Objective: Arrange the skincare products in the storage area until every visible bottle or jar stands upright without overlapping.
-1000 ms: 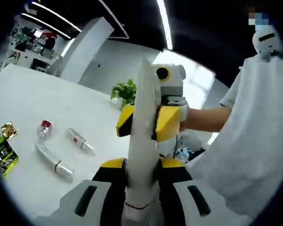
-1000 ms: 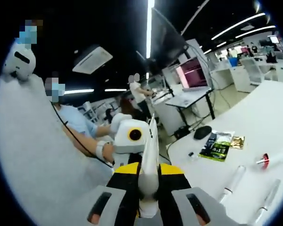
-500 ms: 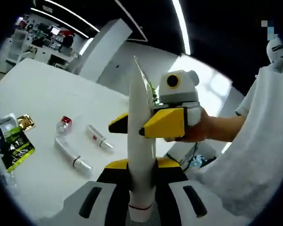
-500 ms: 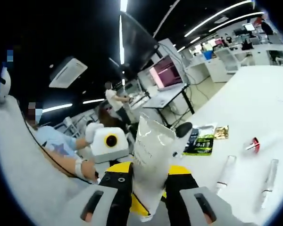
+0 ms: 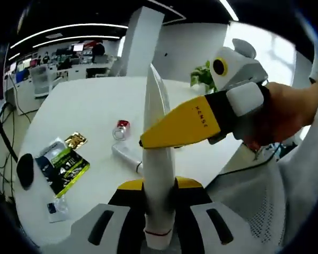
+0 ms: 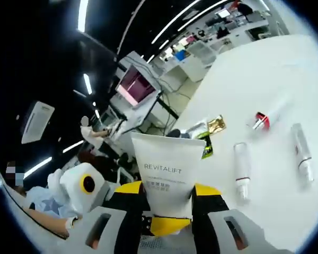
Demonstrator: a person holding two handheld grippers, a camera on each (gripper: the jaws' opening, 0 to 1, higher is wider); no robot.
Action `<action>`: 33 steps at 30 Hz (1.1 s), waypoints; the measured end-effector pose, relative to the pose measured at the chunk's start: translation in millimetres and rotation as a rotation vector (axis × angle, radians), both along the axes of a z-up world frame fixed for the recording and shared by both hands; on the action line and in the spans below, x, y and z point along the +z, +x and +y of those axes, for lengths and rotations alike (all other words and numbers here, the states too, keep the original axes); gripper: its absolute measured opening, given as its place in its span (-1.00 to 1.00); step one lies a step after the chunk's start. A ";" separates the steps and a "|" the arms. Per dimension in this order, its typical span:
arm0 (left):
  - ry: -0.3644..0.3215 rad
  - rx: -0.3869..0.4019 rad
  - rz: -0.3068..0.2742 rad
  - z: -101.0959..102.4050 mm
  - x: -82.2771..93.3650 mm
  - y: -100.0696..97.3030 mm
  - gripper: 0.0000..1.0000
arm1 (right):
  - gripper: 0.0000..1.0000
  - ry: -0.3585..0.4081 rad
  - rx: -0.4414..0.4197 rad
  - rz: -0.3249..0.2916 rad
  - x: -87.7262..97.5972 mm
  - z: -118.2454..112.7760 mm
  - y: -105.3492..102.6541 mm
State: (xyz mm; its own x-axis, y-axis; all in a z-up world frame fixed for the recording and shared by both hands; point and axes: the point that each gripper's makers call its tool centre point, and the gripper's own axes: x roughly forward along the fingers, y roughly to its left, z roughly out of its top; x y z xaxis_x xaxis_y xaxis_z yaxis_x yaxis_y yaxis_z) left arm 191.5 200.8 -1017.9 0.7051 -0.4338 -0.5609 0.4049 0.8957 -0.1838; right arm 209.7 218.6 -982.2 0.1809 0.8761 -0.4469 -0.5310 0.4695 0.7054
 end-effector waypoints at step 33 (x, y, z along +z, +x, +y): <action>0.363 -0.233 -0.369 -29.1 26.6 5.9 -0.52 | -0.46 -0.056 0.152 -0.517 44.5 -31.0 -6.6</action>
